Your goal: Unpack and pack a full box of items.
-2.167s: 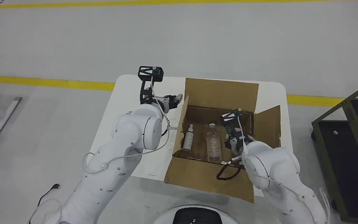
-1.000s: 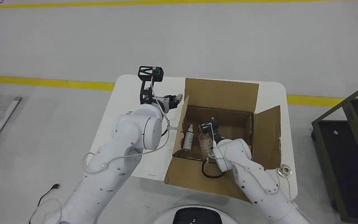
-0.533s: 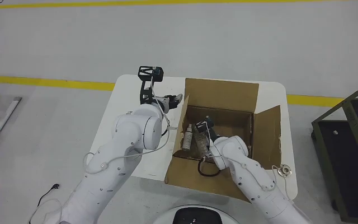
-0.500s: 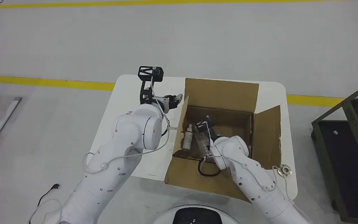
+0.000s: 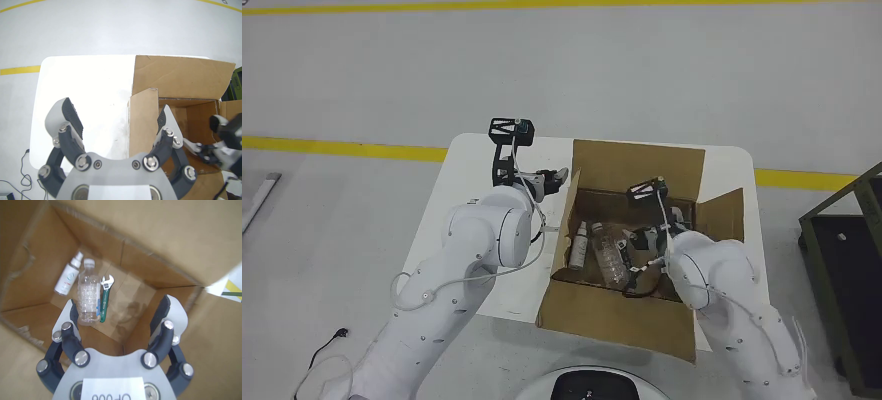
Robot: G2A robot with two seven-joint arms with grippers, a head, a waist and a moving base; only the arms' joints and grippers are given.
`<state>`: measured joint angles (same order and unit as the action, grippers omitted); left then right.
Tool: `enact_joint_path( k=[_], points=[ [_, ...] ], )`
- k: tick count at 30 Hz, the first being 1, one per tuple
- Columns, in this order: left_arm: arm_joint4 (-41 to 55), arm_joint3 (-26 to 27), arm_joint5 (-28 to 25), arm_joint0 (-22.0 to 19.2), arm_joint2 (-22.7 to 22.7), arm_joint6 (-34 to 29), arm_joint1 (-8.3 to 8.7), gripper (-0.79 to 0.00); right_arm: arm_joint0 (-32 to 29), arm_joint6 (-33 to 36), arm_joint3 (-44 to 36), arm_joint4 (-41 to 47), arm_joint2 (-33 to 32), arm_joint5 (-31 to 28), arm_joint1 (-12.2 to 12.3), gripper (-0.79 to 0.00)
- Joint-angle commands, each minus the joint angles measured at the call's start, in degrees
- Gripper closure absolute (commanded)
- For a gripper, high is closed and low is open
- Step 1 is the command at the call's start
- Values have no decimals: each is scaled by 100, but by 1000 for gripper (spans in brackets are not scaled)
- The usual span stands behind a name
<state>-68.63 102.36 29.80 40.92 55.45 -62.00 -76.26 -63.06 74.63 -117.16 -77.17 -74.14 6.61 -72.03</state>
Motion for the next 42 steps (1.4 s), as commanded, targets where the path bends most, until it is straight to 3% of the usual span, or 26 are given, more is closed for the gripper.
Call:
enact_joint_path(
  k=[1,3,11,18,27,32,42],
  points=[
    [0,0,0,0,0,0,0,-785,-170,15,-639,209,-680,-150,51,-99],
    [0,0,0,0,0,0,0,-785,-282,30,-1050,220,-1314,-390,109,0],
    [0,0,0,0,0,0,0,-785,-771,655,-1437,663,-3412,-1220,272,0],
    [0,0,0,0,0,0,0,-785,-1312,1337,-1263,721,-4455,-2059,395,0],
    [0,0,0,0,0,0,0,-785,-2667,1202,-619,915,-4137,-2425,701,0],
    [0,0,0,0,0,0,0,-785,-2783,1162,-222,622,-3872,-2464,861,0],
    [0,0,0,0,0,0,0,-785,-2805,990,-162,601,-3798,-2498,865,0]
  ],
)
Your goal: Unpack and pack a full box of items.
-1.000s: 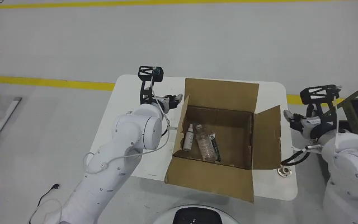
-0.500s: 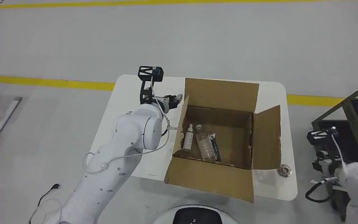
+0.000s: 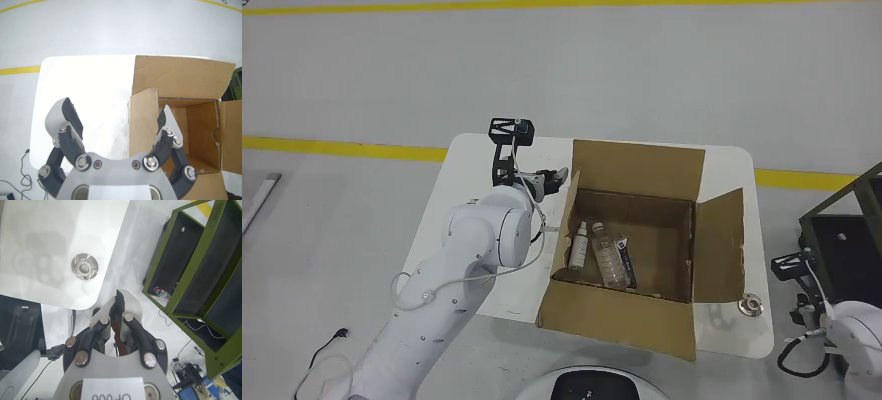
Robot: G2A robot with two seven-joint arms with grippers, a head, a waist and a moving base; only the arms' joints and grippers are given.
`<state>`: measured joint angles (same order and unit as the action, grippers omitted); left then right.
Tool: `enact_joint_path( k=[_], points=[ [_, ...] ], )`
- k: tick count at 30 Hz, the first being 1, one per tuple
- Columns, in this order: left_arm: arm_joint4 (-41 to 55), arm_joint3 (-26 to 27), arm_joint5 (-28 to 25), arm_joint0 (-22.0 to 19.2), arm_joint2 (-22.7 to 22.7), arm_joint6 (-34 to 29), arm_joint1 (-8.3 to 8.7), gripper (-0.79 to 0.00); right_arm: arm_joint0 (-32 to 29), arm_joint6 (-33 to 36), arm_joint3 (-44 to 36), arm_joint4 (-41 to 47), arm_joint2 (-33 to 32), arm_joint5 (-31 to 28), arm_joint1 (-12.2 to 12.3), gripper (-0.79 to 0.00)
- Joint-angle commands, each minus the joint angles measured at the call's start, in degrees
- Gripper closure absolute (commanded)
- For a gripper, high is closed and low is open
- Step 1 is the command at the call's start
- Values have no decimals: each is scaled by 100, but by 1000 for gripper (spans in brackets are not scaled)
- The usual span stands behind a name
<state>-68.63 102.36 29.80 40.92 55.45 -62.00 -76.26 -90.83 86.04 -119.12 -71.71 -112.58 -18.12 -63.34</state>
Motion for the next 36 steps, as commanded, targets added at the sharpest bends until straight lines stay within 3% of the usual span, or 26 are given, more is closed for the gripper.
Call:
enact_joint_path(
  k=[1,7,8,10,19,36],
  points=[
    [0,0,0,0,0,0,0,-785,-60,-284,110,127,86,-25,-8,0],
    [0,0,0,0,0,0,0,-785,17,-609,562,679,199,175,-13,0],
    [0,0,0,0,0,0,0,-785,37,-650,624,729,224,201,-12,-37],
    [0,0,0,0,0,0,0,-785,78,-735,737,784,264,220,-4,-225],
    [0,0,0,0,0,0,0,-785,188,-1017,1087,584,566,446,20,-336],
    [0,0,0,0,0,0,0,-785,406,-1168,1551,526,892,641,71,-308]
  ],
)
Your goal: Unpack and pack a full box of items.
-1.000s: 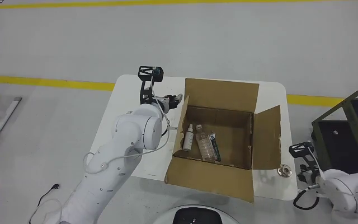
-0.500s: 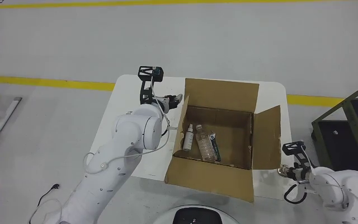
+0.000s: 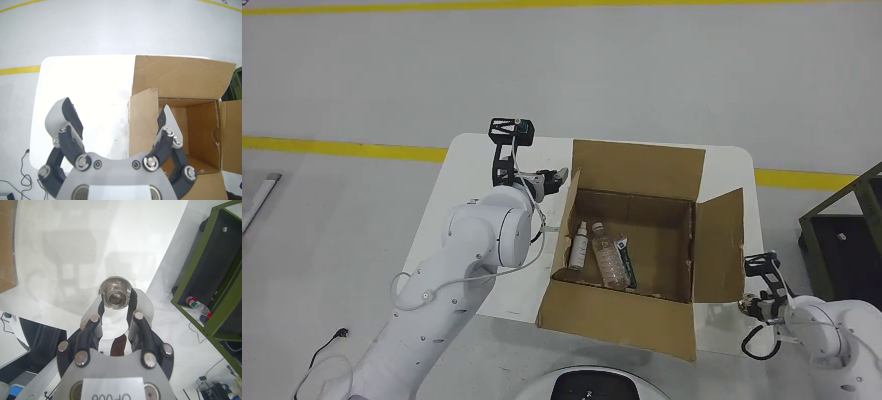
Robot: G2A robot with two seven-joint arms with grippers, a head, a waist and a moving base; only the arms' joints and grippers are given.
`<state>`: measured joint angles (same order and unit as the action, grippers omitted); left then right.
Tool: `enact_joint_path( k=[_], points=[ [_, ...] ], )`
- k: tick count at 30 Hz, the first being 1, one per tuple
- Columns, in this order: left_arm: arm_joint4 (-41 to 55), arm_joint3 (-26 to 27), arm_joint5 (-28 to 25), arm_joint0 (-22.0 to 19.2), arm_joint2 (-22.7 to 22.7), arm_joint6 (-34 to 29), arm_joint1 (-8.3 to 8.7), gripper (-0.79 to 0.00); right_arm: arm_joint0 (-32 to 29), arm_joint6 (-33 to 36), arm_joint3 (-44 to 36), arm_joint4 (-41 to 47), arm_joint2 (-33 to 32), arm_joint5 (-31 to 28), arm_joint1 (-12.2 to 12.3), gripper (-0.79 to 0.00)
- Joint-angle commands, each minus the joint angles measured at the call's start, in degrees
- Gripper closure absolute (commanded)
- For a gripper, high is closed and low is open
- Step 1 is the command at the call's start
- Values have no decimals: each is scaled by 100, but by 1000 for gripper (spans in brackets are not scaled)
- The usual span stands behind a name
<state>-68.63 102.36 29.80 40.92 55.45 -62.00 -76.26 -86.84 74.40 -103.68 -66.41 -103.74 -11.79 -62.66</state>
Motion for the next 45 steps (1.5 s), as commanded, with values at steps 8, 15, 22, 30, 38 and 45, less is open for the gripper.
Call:
enact_joint_path(
  k=[8,15,22,30,38,45],
  points=[
    [0,0,0,0,0,0,0,-785,26,-29,84,-19,76,41,30,-268],
    [0,0,0,0,0,0,0,-785,43,-54,118,-16,117,94,51,-225],
    [0,0,0,0,0,0,0,-785,70,-85,195,-42,202,148,69,-132],
    [0,0,0,0,0,0,0,-785,66,-102,182,-41,205,203,93,0],
    [0,0,0,0,0,0,0,-785,97,-34,-385,545,-253,212,135,0],
    [0,0,0,0,0,0,0,-785,264,154,-1760,1860,-1422,249,208,0]
  ],
)
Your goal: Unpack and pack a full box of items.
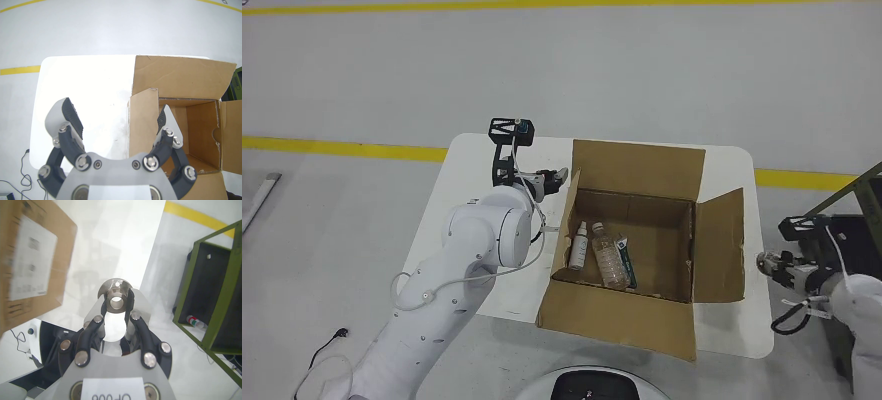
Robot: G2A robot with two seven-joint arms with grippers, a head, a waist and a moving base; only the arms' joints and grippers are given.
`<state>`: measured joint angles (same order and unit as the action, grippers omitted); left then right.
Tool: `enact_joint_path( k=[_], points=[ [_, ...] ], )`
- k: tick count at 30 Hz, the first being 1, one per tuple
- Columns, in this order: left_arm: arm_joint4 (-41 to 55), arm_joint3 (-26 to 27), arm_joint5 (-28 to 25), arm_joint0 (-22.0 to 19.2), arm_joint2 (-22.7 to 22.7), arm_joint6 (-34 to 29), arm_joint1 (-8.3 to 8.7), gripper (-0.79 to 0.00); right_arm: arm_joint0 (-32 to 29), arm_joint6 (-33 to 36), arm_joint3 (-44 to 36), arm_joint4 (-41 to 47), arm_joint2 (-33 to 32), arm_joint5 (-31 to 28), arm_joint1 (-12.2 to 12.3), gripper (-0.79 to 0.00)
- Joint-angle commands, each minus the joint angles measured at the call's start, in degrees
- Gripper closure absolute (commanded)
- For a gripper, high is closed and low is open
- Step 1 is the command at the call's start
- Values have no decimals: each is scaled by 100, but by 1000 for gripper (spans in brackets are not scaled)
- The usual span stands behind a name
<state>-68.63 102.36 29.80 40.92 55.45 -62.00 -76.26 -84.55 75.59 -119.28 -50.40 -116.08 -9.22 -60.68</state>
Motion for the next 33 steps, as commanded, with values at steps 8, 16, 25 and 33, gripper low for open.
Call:
enact_joint_path(
  k=[8,16,25,33],
  points=[
    [0,0,0,0,0,0,0,-785,367,23,-1194,1151,-593,-158,118,0],
    [0,0,0,0,0,0,0,-785,679,-70,-1536,1502,495,-259,215,0],
    [0,0,0,0,0,0,0,-785,1208,-141,-1107,396,2744,103,239,0],
    [0,0,0,0,0,0,0,-785,1914,-254,350,-1534,4737,845,92,0]
  ],
)
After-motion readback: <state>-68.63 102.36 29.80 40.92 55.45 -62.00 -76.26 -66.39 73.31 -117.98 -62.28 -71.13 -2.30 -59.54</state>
